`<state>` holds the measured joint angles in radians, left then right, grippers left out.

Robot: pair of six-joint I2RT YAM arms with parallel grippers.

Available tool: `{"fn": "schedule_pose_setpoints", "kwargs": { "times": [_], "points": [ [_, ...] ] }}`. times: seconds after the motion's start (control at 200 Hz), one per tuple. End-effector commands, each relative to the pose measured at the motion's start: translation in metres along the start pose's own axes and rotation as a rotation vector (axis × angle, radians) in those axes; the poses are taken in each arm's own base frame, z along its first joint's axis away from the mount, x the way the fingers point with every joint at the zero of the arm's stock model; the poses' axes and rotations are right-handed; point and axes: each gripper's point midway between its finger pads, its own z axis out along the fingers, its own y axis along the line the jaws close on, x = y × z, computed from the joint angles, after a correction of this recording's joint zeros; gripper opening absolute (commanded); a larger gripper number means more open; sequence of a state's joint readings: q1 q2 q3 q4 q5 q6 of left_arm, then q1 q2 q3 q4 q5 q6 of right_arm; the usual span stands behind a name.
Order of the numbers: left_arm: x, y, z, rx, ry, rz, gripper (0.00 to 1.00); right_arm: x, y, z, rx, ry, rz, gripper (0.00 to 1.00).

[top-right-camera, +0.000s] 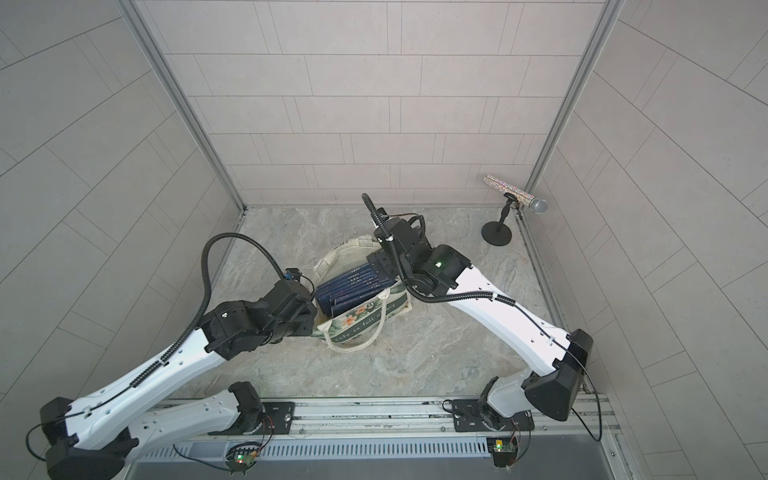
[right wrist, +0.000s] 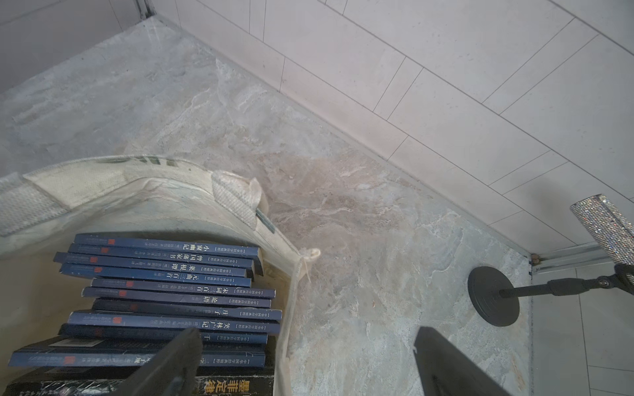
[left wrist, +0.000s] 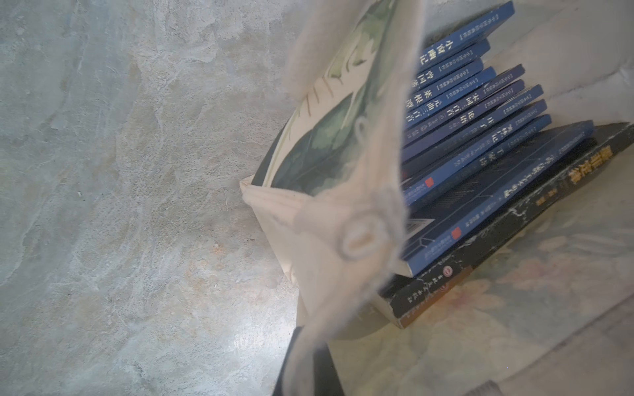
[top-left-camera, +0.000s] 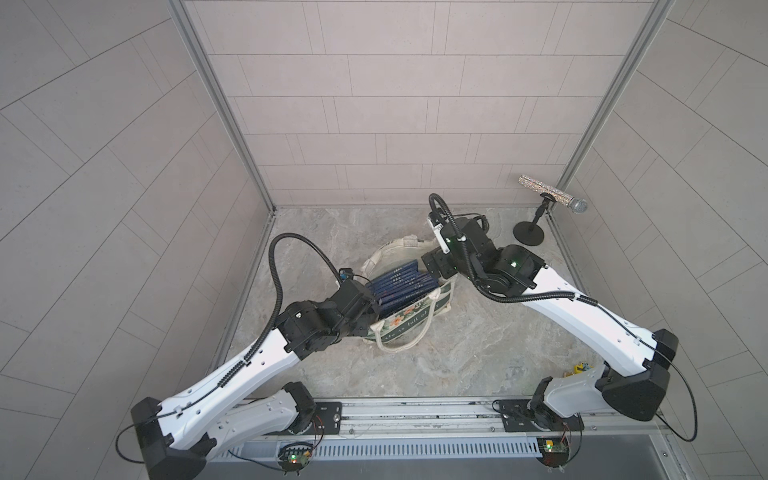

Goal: Take out the books from the canvas bag
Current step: Adjust the canvas bag at the center of the board.

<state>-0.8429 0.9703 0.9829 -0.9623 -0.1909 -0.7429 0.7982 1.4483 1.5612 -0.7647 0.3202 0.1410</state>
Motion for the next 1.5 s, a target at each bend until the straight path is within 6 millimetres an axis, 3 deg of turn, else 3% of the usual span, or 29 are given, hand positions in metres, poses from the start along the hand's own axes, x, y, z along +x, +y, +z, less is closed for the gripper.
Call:
{"fn": "schedule_pose_setpoints", "kwargs": {
  "times": [0.0,0.095,0.19,0.32,0.395,0.595,0.69,0.826,0.941,1.031,1.126,1.206,1.361,1.491],
  "points": [
    [0.020,0.015,-0.001,-0.054,0.080,0.053,0.00,0.031,-0.001,-0.002,0.005,0.109,-0.004,1.00],
    [0.022,0.014,0.002,-0.048,0.082,0.052,0.00,0.046,0.011,-0.001,-0.059,0.115,0.039,1.00],
    [0.019,0.010,0.006,-0.037,0.068,0.047,0.00,0.062,0.016,0.014,-0.059,0.147,0.043,0.99],
    [0.006,0.003,0.008,-0.014,0.009,0.031,0.00,0.063,0.027,0.031,-0.075,0.194,0.015,0.82],
    [-0.006,0.003,0.012,-0.022,-0.060,0.018,0.00,0.061,0.034,0.043,-0.110,0.221,0.002,0.58],
    [-0.043,-0.011,0.034,-0.030,-0.164,0.002,0.00,0.049,0.029,0.076,-0.140,0.256,0.070,0.03],
    [-0.079,-0.009,0.047,-0.067,-0.216,-0.031,0.00,0.024,0.023,0.088,-0.126,0.213,0.091,0.00],
    [-0.152,-0.001,0.049,-0.070,-0.332,-0.120,0.00,-0.047,0.000,0.083,-0.039,0.022,0.107,0.00],
    [-0.221,-0.004,0.006,-0.116,-0.536,-0.064,0.00,-0.109,-0.017,0.050,0.005,-0.202,0.112,0.00],
    [-0.243,-0.005,-0.027,-0.098,-0.665,-0.083,0.00,-0.125,-0.027,0.028,0.021,-0.308,0.112,0.00],
    [-0.233,-0.014,-0.035,0.029,-0.739,-0.093,0.00,-0.110,-0.031,0.019,0.035,-0.357,0.124,0.00],
    [-0.202,-0.006,-0.011,0.067,-0.742,-0.147,0.00,-0.079,-0.025,0.022,0.015,-0.402,0.174,0.00],
    [-0.132,0.019,0.054,0.002,-0.623,-0.185,0.00,0.001,-0.010,0.049,0.005,-0.342,0.250,0.00],
    [-0.085,0.012,0.069,0.014,-0.528,-0.210,0.00,0.058,-0.004,0.057,0.006,-0.294,0.308,0.00]
  ]
}}
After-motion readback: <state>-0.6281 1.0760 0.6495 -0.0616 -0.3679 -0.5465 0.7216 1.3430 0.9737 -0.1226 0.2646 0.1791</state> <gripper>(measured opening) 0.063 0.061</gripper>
